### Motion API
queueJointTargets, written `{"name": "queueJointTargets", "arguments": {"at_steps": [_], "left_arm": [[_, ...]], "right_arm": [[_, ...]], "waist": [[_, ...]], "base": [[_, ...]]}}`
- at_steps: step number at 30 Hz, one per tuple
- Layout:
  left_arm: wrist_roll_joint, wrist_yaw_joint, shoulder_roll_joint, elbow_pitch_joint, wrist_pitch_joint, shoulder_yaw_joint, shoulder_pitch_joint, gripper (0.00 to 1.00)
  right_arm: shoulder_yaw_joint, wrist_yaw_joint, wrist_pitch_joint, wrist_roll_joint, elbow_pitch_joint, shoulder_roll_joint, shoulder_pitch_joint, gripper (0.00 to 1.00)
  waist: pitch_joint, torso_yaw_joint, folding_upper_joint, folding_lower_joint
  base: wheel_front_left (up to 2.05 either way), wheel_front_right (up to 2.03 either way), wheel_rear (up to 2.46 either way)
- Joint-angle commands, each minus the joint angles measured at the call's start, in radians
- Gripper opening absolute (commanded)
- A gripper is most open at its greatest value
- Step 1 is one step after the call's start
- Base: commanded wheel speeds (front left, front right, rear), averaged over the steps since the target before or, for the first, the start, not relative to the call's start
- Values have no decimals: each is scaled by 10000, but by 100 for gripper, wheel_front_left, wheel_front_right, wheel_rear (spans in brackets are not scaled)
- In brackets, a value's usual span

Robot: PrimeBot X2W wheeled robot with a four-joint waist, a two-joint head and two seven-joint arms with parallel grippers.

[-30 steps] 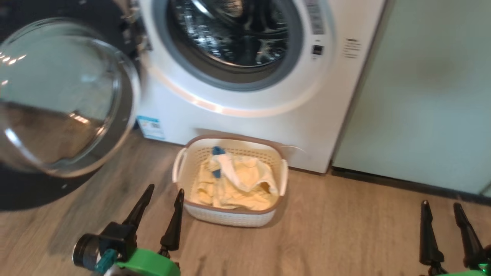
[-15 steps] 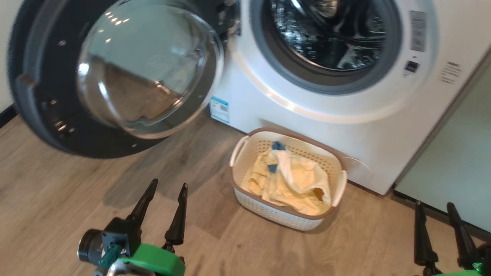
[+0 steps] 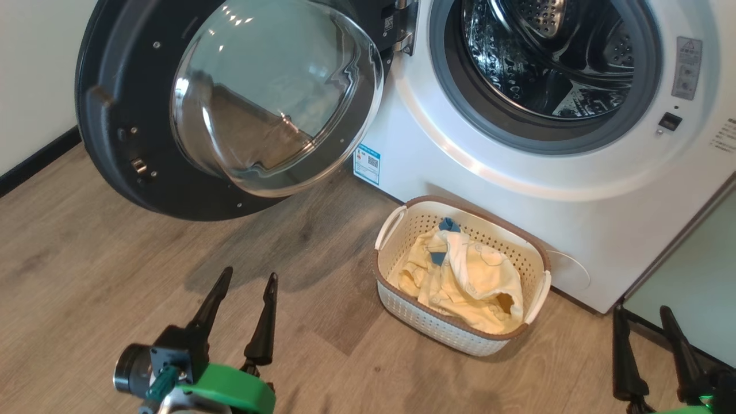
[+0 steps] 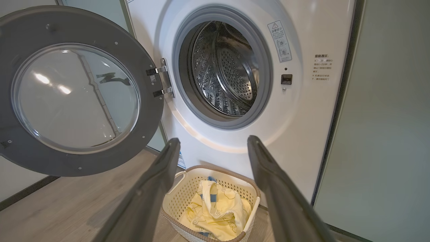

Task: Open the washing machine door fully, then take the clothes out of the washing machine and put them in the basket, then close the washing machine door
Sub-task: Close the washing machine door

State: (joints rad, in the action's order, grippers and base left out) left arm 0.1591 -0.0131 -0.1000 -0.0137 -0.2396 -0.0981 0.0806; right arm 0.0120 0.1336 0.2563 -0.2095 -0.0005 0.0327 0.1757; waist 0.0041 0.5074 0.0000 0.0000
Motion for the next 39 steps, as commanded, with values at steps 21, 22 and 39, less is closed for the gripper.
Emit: {"name": "queueJointTargets", "arguments": {"at_steps": [21, 22, 39], "left_arm": [[800, -527, -243, -493, -154, 225, -196, 0], [969, -600, -229, -556, -158, 231, -195, 0], [6879, -1168, -1422, -5426, -77, 2402, -1666, 0]], "right_arm": [[234, -29, 55, -72, -285, 175, -420, 100], [227, -29, 55, -69, -290, 175, -414, 100], [341, -29, 55, 106, -269, 175, -719, 100]], "waist": [[-156, -33, 0, 0], [-156, -17, 0, 0], [196, 191, 0, 0]], "base": [[0, 0, 0], [0, 0, 0], [0, 0, 0]]}}
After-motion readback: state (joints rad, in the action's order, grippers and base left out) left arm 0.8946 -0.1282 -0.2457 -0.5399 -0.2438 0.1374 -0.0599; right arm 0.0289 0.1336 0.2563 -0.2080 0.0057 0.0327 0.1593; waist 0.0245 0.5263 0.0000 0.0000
